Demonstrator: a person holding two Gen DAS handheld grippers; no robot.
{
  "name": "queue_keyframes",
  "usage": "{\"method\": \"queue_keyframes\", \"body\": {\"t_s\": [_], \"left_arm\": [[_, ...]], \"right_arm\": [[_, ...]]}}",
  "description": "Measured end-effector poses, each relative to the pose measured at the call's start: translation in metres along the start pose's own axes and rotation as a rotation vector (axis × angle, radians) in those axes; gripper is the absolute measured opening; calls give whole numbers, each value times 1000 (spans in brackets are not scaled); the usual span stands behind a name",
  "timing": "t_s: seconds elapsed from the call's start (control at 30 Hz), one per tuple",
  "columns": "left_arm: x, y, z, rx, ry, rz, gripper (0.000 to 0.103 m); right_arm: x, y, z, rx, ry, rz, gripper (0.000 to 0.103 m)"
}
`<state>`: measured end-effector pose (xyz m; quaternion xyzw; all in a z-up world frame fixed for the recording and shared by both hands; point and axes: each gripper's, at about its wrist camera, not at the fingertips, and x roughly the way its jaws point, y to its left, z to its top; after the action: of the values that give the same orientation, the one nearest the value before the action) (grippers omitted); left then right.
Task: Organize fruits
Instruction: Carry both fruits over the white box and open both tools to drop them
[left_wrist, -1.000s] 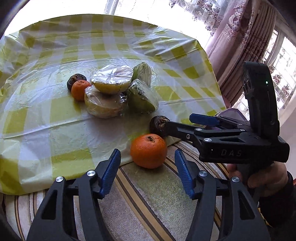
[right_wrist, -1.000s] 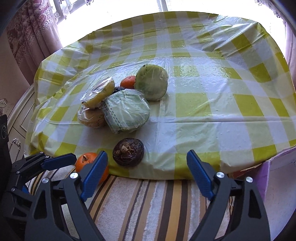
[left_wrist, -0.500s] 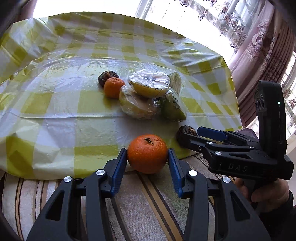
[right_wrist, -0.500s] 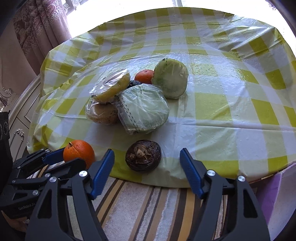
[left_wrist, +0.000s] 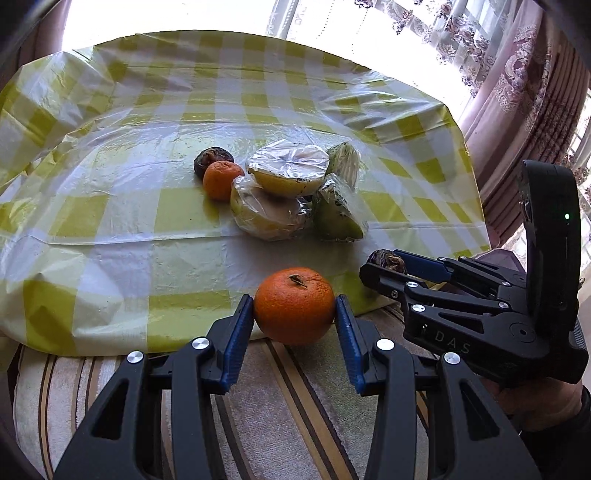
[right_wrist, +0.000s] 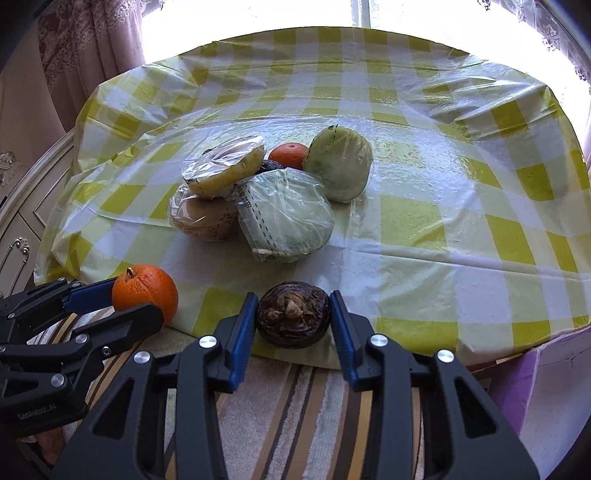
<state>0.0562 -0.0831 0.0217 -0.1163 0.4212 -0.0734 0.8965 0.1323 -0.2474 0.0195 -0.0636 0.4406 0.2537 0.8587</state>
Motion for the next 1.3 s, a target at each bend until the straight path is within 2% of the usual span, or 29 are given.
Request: {"method": "queue_keyframes", "body": {"t_s": [0.23, 0.6, 0.87, 1.03, 1.23, 1.3], "left_arm": [[11, -48, 2, 73, 32, -54, 41], [51, -170, 0, 269, 95, -197, 41], [80, -255, -17, 423, 155, -269, 41], [93, -282, -26, 481, 187, -273, 41], [101, -292, -34, 514, 207, -247, 43], [99, -291, -32, 508, 193, -253, 53]], "right_arm": [[-34, -46, -19, 86, -25, -33, 40], [-96, -152, -66, 246, -61, -197, 40], [-117, -216, -115, 372, -20, -318, 40], [-123, -242, -140, 427, 3, -363, 40], [-123, -251, -145, 452, 14, -375, 40], [-122, -249, -144, 442, 18, -388, 41]]}}
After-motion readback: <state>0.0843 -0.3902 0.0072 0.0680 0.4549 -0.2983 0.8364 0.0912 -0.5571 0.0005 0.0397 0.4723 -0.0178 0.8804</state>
